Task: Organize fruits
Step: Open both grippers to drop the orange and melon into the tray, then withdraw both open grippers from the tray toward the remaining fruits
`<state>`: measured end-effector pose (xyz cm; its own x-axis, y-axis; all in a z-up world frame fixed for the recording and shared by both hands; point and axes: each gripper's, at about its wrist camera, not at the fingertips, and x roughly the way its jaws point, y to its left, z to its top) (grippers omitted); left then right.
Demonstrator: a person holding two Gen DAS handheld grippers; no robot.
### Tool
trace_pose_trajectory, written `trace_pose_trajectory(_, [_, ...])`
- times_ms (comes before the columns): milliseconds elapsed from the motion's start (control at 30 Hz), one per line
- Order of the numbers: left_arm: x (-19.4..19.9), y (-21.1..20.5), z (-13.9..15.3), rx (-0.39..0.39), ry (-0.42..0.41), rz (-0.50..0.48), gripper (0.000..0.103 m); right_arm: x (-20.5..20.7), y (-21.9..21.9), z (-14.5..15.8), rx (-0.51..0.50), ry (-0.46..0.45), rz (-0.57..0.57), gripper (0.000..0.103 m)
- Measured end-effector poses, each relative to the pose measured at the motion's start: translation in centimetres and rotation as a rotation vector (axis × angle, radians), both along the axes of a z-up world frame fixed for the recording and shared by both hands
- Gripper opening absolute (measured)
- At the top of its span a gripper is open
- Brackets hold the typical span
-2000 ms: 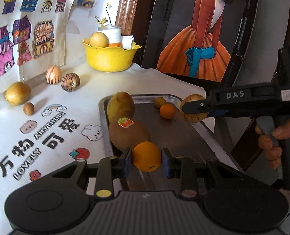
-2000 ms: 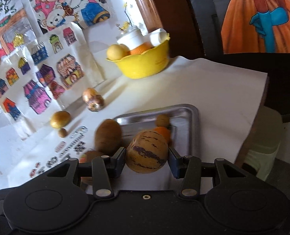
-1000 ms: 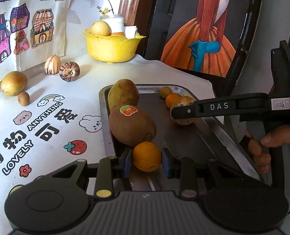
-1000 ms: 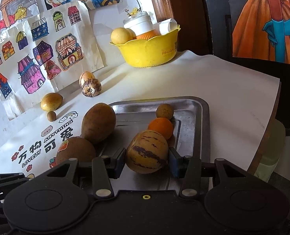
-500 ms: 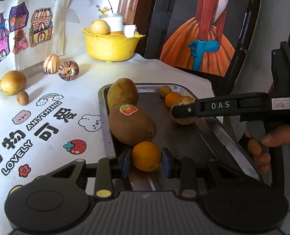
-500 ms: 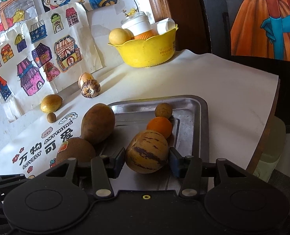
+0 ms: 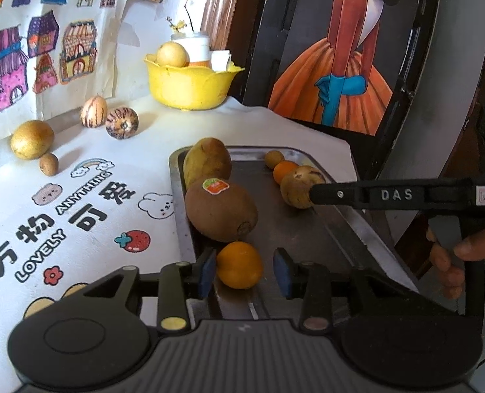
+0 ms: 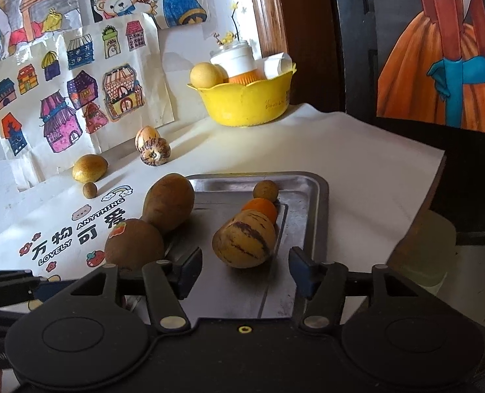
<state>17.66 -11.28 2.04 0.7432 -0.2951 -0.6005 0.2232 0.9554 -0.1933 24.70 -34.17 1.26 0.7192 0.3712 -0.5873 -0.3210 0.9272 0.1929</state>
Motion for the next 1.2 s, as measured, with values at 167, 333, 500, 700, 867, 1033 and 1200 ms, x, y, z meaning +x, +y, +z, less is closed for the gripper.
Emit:
trace_pose_trajectory(167, [-1.2,0.4,1.0,-0.003,-0.029,0.027,0.06,-1.7,-0.3,0.9,-0.017,-0.034,-0.006,0.074])
trace_pose_trajectory(333, [-2.5,1.2,1.8,-0.007,-0.056,0.064,0.083,-3.5,-0.4,1.8,-0.023,-0.065,0.0,0.084])
trace_pose_trajectory(500, [-3.6,2.4,2.5,-0.027,-0.065,0.115,0.099,-5.4,-0.3,2.8,-0.033,-0.083,0.011,0.092])
trace_pose_trajectory(700, [-4.7,3.9,2.7,-0.028,-0.055,0.161,0.102,-8.0,-0.2,3.4,-0.017,-0.053,0.036,0.102])
trace_pose_trajectory(867, [-5.4,5.3,2.1,-0.06,-0.002,0.171,0.103,-10.1,0.3,3.3,-0.016,0.022,0.056,0.102])
trace_pose_trajectory(1033, [-6.1,6.6,1.2,-0.063,0.031,0.186,0.103,-11.3,1.5,2.7,-0.033,0.118,0.105,0.102])
trace_pose_trajectory(1200, [-6.4,8.7,0.6,-0.06,0.065,0.217,0.103,-12.5,3.8,2.1,-0.055,0.178,0.176,0.102])
